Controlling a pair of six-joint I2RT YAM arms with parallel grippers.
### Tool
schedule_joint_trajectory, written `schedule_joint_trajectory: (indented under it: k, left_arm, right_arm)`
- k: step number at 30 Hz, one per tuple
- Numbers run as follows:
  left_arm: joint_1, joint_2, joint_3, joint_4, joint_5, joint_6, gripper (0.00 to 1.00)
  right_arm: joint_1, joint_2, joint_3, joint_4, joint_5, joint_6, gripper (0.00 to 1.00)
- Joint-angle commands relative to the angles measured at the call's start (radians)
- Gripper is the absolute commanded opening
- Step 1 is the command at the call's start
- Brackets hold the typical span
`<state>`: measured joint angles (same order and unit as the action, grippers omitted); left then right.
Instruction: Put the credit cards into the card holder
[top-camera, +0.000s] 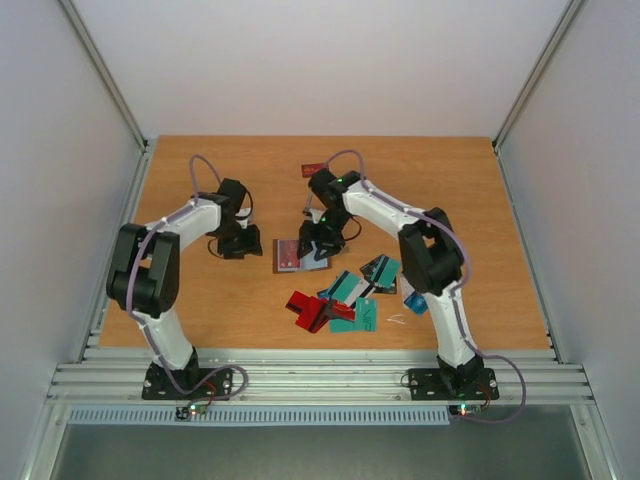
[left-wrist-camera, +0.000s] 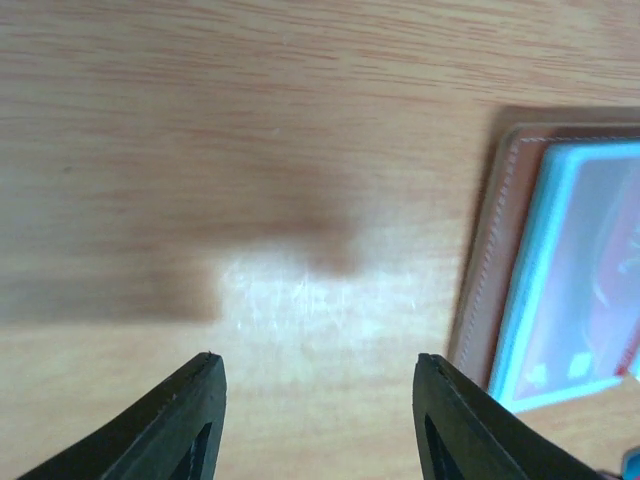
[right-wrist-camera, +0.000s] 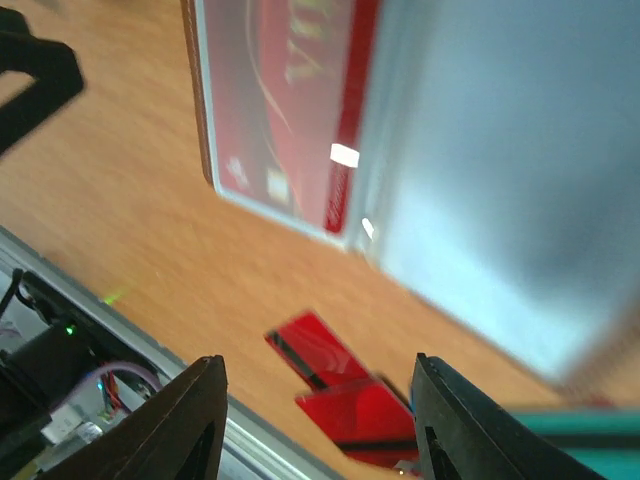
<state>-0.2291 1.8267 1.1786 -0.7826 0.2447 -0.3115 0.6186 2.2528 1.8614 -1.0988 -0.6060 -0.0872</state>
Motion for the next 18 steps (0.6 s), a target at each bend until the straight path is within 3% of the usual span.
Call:
schedule_joint_trajectory:
  k: [1,6,8,18]
  left_arm:
    - [0.005,-0.131,-0.022,-0.043,-0.066,0.009,0.53]
    - [-0.021,-0.246,-0.09,-0.074,-0.059,-0.023,0.53]
    - [-0.052,-0.282,-0.108,-0.106,-0.062,-0.035,0.53]
    - [-0.268,-0.425,-0.179,-0.147,0.028,-0.184,0.51]
  right_arm:
    - [-0.043,-0.211,-0.148,0.004,0.103,0.009,0.51]
    - [-0.082,-0.436,-0.472,0.04,0.297,0.104,0.37]
    - [-0.083,-0.491,-0.554,0.046,0.36,0.149,0.36]
    - [-0.085,-0.517,-0.704,0.06,0.539,0.237,0.29]
